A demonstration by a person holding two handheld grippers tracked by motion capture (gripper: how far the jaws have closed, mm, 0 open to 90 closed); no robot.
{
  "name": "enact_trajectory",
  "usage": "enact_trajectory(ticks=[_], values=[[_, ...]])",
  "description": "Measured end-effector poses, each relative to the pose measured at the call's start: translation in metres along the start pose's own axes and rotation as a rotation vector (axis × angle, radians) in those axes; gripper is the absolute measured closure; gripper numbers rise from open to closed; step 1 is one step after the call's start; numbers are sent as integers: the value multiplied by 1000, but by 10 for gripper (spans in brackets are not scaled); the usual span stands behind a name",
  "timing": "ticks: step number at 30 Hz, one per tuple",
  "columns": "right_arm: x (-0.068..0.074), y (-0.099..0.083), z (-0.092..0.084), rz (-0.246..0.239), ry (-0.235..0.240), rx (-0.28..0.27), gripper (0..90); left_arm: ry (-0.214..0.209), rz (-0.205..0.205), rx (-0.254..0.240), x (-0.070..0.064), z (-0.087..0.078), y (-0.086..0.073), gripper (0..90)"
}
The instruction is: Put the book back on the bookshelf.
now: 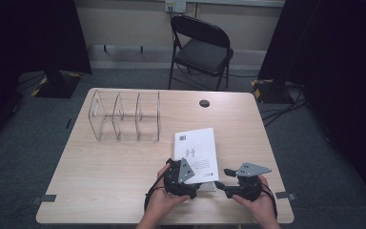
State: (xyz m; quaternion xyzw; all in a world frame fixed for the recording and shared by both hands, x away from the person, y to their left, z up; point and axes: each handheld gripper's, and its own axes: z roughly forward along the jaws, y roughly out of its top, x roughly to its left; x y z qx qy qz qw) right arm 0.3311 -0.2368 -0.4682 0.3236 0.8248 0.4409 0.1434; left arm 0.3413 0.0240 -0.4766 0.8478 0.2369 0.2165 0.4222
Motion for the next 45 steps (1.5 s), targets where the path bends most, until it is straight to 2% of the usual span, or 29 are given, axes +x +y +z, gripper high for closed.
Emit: enact_trajectory(ticks=[1,2,3,6,8,9,14,15,17,18,20,21,23,24,26,27,29,31,36,38,40,41,42,45], values=[[0,0,0,0,0,0,368,0,0,0,0,0,0,83],[-2,-2,0,22,-21,-8,368,-2,-1,-3,0,0,0,83],[-6,-5,3,66,-35,-13,369,-2,1,0,0,0,0,83],[-6,-6,7,83,-29,-34,371,-3,-5,1,0,0,1,83],[-3,-3,11,81,-48,-51,372,-3,-4,1,0,0,1,83],[-2,-3,12,75,-55,-49,372,-5,5,6,0,0,1,83],[1,2,15,24,-88,-31,372,-6,-1,7,1,0,1,83],[1,2,15,24,-88,-31,372,-6,-1,7,1,0,1,85],[0,8,16,-8,-82,-15,371,-7,-25,-10,1,-1,0,88],[-1,11,16,-15,-73,-17,367,-12,-24,-20,2,-2,0,91],[-2,12,16,-18,-74,-19,366,-12,-25,-21,3,-2,-1,92],[-5,10,16,5,-109,-19,365,-11,-18,-12,2,-1,0,91],[-6,9,17,15,-114,-20,364,-7,-11,-8,1,-1,0,89],[-8,8,17,14,-132,-19,363,-9,1,-3,2,0,0,87],[-8,8,17,12,-135,-19,362,-12,-12,-16,1,0,-1,87],[-9,8,16,26,-123,-37,363,-13,1,-1,3,-2,0,88],[-8,9,16,31,-119,-47,364,-15,-5,-3,3,-1,0,88],[-6,8,16,15,-122,-48,369,-17,1,-3,4,-2,0,88],[-4,5,16,21,-106,-47,372,-21,1,0,5,-2,0,89],[-3,2,17,-11,-112,-23,380,-24,2,2,5,-2,1,89],[-2,-2,20,-10,-103,-7,362,-26,-4,-4,6,-2,0,89],[-2,-2,20,-10,-103,-7,362,-26,-4,-4,6,-2,0,89],[-1,-2,22,-4,-77,-24,357,-27,-3,-7,6,-2,0,90],[2,0,24,-24,-75,-16,354,-27,-2,-7,6,-2,0,89]])
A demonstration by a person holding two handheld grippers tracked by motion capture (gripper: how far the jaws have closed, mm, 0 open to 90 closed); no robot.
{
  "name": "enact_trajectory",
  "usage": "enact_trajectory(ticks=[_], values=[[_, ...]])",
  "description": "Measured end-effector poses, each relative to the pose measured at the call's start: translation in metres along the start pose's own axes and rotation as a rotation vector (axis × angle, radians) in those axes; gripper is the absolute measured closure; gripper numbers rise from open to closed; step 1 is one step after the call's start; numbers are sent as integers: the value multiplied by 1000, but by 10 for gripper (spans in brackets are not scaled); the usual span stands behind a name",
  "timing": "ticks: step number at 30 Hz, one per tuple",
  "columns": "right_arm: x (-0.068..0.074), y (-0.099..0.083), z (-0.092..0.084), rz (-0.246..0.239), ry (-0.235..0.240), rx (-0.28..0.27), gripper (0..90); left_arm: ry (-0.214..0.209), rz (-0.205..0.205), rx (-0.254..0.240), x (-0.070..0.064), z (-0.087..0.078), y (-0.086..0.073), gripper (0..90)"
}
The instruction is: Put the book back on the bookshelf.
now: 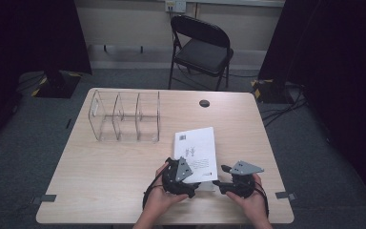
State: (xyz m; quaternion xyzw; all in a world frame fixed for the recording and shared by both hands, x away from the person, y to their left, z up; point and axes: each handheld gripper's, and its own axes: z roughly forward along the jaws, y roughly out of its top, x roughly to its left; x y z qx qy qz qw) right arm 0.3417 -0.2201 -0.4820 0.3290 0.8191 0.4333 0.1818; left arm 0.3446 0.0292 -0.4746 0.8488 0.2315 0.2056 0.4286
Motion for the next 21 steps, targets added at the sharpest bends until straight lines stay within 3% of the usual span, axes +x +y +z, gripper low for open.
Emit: enact_trajectory(ticks=[4,7,12,19,21], values=[[6,5,2,-13,13,-45,342,2,-5,-8,0,0,-1,89],[8,7,2,-58,3,-58,339,0,-18,-25,-1,0,-2,90],[7,4,9,-37,23,-62,337,21,4,-19,-3,1,-3,84],[11,9,10,-4,27,-59,342,9,-35,-49,-1,-2,-4,79],[12,11,10,-6,23,-51,343,-16,-61,-80,-1,-2,-5,63]])
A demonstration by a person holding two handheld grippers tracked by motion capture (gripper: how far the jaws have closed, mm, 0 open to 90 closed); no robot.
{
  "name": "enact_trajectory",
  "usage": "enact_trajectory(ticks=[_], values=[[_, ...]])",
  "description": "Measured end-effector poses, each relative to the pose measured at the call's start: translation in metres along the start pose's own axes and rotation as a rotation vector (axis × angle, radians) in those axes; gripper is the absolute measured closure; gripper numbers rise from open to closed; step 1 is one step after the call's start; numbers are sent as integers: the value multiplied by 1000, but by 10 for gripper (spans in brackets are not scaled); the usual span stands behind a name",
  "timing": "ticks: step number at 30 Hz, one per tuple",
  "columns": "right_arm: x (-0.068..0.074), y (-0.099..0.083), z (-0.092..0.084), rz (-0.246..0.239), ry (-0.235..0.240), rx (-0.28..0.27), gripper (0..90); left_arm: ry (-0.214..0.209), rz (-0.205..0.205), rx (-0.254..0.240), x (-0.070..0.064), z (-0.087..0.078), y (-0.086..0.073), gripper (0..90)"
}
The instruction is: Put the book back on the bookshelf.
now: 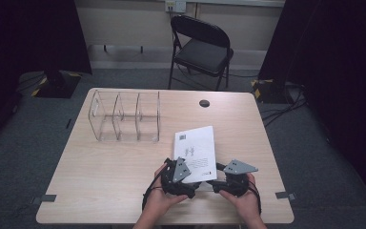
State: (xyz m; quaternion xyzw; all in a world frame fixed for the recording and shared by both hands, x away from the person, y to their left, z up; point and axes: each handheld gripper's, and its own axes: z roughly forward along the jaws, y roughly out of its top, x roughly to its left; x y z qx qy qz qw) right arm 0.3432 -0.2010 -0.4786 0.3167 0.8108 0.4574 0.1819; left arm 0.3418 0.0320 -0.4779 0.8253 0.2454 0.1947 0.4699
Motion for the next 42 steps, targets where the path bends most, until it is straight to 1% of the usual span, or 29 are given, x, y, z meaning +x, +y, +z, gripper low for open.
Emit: enact_trajectory(ticks=[1,2,3,4,5,6,7,8,9,10,14,15,16,17,18,19,22,24,25,26,28,29,30,32,33,35,39,40,42], values=[[0,0,0,0,0,0,343,-23,-15,-31,-1,-1,1,63],[0,0,0,5,-2,11,343,-17,29,-24,-5,1,4,105],[0,0,0,5,-2,11,343,-17,29,-24,-5,1,4,69],[1,1,0,19,-3,14,345,-8,51,4,-9,7,6,3],[1,1,0,31,-3,18,350,13,90,15,-11,8,7,0],[2,2,-1,32,-5,20,358,29,109,20,-14,10,7,0],[2,2,-1,32,-5,20,358,29,109,20,-14,10,7,0],[2,3,-1,31,-5,20,366,50,120,28,-16,11,8,0],[3,4,-2,31,-4,19,372,61,134,35,-16,12,8,0],[4,6,-4,40,1,15,376,82,139,34,-16,13,8,0],[5,7,-6,27,-8,16,378,105,140,44,-13,15,7,3],[4,8,-8,48,5,9,378,112,133,32,-11,13,8,51],[4,8,-8,48,5,9,378,112,133,32,-11,13,8,109],[5,8,-9,30,-1,3,379,105,127,26,-6,10,8,132],[5,8,-9,30,-1,3,379,105,127,26,-6,10,8,139],[4,9,-10,43,11,-8,379,111,135,36,-6,9,9,146],[5,10,-10,39,12,-9,379,104,137,33,-5,8,9,155],[3,8,-11,34,20,-9,379,108,159,42,-6,9,9,165],[2,7,-11,39,22,-10,376,109,182,58,-7,9,10,178],[1,5,-12,43,28,-14,372,111,195,69,-8,8,11,193],[-3,0,-17,72,46,-38,354,102,220,84,-9,6,15,229],[-5,-3,-19,74,51,-42,347,98,216,81,-9,5,16,247],[-7,-5,-21,74,49,-35,336,93,217,83,-8,3,17,258],[-10,-11,-23,79,62,-15,331,87,213,86,-6,2,19,281],[-10,-11,-23,79,62,-15,331,86,214,88,-6,0,20,281],[-12,-15,-21,80,65,6,331,78,210,86,-5,-2,22,303],[-12,-16,-18,82,71,19,324,64,214,101,-3,-7,27,352],[-12,-16,-18,82,71,19,324,62,225,111,-1,-8,29,352],[-11,-16,-18,79,75,24,317,50,211,108,1,-10,31,365]])
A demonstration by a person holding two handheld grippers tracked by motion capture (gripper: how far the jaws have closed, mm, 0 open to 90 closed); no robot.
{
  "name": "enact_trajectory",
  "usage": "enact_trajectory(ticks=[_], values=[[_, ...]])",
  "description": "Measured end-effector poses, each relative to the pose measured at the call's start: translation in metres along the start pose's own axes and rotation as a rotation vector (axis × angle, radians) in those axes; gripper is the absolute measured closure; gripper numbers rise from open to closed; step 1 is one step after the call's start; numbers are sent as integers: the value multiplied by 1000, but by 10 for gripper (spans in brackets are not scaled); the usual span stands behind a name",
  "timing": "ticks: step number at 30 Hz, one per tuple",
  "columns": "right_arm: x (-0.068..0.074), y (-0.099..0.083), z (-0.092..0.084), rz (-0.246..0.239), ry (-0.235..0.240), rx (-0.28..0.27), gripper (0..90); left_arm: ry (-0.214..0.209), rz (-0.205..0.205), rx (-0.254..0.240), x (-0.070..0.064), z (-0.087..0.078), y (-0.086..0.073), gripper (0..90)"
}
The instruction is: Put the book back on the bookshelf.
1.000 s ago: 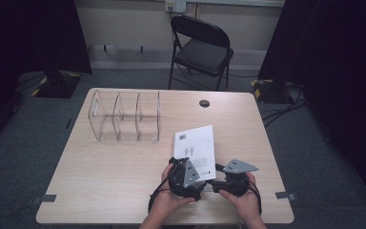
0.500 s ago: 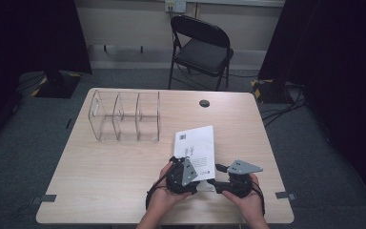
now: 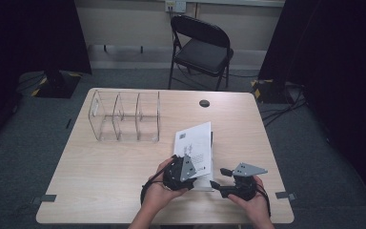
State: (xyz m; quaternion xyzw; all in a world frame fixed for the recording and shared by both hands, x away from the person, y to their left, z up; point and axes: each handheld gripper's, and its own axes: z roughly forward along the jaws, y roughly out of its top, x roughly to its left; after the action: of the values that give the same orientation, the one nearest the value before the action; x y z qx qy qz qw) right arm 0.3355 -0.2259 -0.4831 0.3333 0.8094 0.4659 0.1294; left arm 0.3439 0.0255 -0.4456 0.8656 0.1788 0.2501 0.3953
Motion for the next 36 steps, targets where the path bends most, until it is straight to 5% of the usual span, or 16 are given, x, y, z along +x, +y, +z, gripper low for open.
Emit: enact_trajectory(ticks=[9,17,26,30,36], values=[[5,-2,4,5,48,1,294,-28,-22,22,9,-6,9,398],[6,-6,9,-15,45,47,239,-32,-38,37,23,-13,22,458],[15,-8,21,-64,-28,163,196,-47,-61,68,26,-10,32,462],[18,-8,23,-79,-62,166,203,-53,-65,95,32,-12,40,470],[17,-7,22,-34,-134,146,330,-61,-75,115,36,-13,45,482]])
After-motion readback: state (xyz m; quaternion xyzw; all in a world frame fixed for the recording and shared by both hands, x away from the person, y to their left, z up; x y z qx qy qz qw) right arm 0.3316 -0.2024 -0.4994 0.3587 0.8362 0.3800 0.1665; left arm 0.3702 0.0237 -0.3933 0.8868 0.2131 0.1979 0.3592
